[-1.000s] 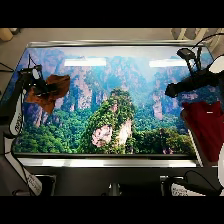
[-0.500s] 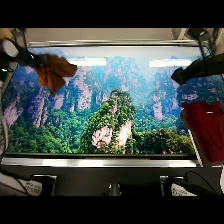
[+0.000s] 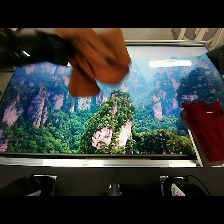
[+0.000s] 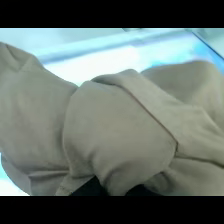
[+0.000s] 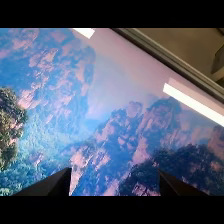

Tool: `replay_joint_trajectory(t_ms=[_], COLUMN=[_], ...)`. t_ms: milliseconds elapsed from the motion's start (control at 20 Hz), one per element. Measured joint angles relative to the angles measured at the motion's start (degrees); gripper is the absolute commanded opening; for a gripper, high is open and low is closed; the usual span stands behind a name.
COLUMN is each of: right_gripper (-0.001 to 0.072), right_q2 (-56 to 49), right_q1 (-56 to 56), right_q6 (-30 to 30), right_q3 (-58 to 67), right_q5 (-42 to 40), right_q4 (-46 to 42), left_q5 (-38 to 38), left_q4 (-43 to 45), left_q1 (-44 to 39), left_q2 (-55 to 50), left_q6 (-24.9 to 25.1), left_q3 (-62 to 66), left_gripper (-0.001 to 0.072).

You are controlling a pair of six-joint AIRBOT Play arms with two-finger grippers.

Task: Fold the shirts.

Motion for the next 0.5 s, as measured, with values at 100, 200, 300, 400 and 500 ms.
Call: replay_joint_trajectory(t_ms=[100, 200, 300, 400, 500], right_gripper=[0.0545, 0.0544, 0.0544, 0.0546, 0.0548], right_q2=[0.8, 0.9, 0.2, -0.6, -1.9], right_q1=[0.0, 0.0, 0.0, 0.0, 0.0], right_q6=[0.3, 1.0, 2.1, 2.9, 3.0], right_q3=[-0.1, -1.1, -3.8, -7.9, -12.7], right_q5=[6.3, 12.1, 15.9, 17.7, 17.8], right_q4=[-1.6, -2.7, -3.2, -3.5, -3.7], left_q5=[1.0, 4.0, 6.4, 7.8, 8.5], left_q4=[-0.3, -0.3, -0.5, -1.0, -2.0], left_q1=[-6.4, -11.8, -16.2, -19.0, -20.3], left_q2=[-0.4, -2.2, -5.5, -9.4, -12.2], left_q6=[-0.4, -0.6, -0.7, -0.7, -0.7], left_q3=[-9.1, -17.8, -24.1, -27.2, -27.9], left_gripper=[0.0028, 0.0027, 0.0028, 0.0365, 0.072])
